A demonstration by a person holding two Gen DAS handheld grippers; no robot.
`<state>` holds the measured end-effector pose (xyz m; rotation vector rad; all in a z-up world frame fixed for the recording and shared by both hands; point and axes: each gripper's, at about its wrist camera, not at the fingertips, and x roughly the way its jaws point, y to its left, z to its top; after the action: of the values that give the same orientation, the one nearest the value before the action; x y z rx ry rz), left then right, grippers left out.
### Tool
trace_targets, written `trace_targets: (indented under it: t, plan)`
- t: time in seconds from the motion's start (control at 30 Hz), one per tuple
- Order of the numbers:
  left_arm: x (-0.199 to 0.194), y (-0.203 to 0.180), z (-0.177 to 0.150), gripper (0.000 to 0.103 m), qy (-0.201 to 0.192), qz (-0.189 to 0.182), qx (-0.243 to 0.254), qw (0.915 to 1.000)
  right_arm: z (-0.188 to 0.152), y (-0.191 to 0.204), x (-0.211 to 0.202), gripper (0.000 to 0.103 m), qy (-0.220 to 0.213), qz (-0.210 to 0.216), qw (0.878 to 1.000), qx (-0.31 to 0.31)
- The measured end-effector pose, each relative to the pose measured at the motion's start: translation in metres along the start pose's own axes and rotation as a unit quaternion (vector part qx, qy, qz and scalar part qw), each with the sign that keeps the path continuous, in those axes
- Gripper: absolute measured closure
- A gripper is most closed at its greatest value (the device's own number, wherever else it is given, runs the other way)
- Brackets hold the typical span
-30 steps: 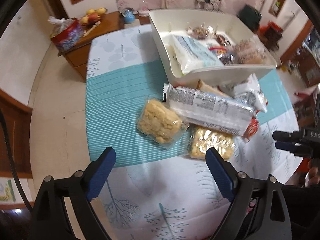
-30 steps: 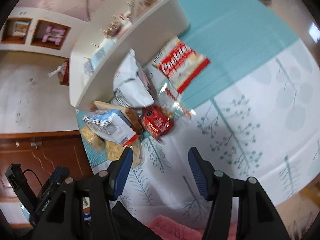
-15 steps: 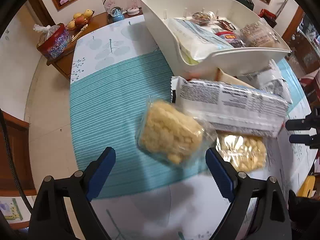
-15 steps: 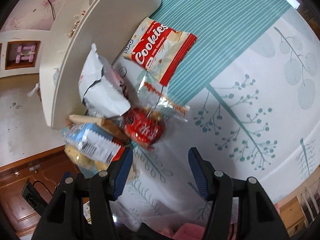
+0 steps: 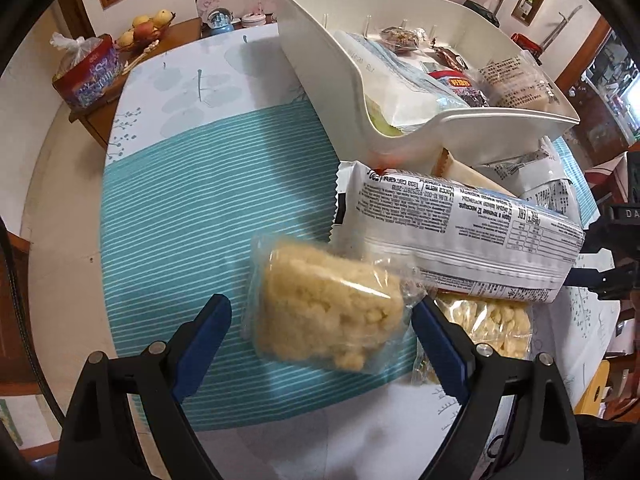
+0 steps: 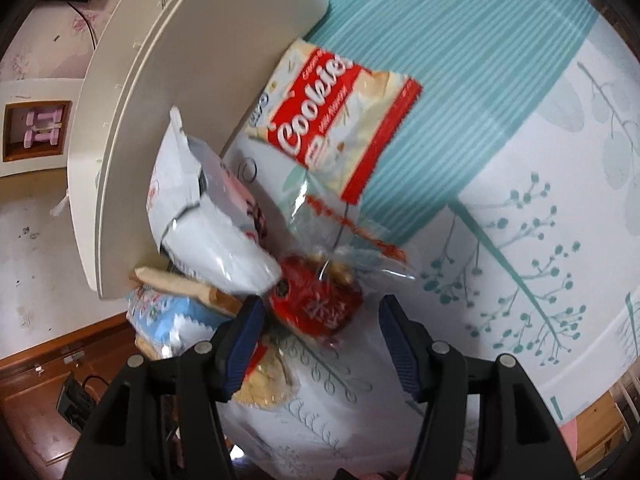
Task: Organize snacks
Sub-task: 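Grasp the pale puffed-snack bag with the left tool while the right grasps the red snack, then lift both held snacks and carry them over the white tray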
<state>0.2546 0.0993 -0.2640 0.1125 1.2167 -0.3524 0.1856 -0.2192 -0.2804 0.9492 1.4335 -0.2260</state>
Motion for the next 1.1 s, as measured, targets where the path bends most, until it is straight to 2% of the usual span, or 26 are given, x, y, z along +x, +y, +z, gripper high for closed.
trace_targets:
  t: [0.27, 0.37, 0.57, 0.73, 1.1]
  plan:
    - [0.013, 0.0, 0.006, 0.012, 0.006, -0.019, -0.004, 0.9998, 0.004, 0.027, 0.007, 0.042, -0.008, -0.035, 0.999, -0.022]
    - [0.015, 0.001, 0.007, 0.013, 0.008, -0.024, -0.01, 0.9996, 0.003, 0.035, 0.008, 0.046, -0.01, -0.049, 0.998, -0.029]
    - [0.014, 0.005, 0.004, 0.025, 0.012, -0.046, -0.031, 0.9984, -0.013, 0.037, 0.009, 0.05, -0.013, -0.042, 0.999, -0.028]
    - [0.012, 0.008, -0.001, 0.033, 0.015, -0.047, -0.045, 0.9977, -0.017, 0.045, 0.009, 0.052, -0.016, -0.051, 0.998, -0.034]
    - [0.002, 0.01, -0.026, 0.034, 0.041, -0.044, -0.061, 0.9964, -0.031, 0.024, 0.013, 0.053, 0.003, -0.068, 0.998, -0.015]
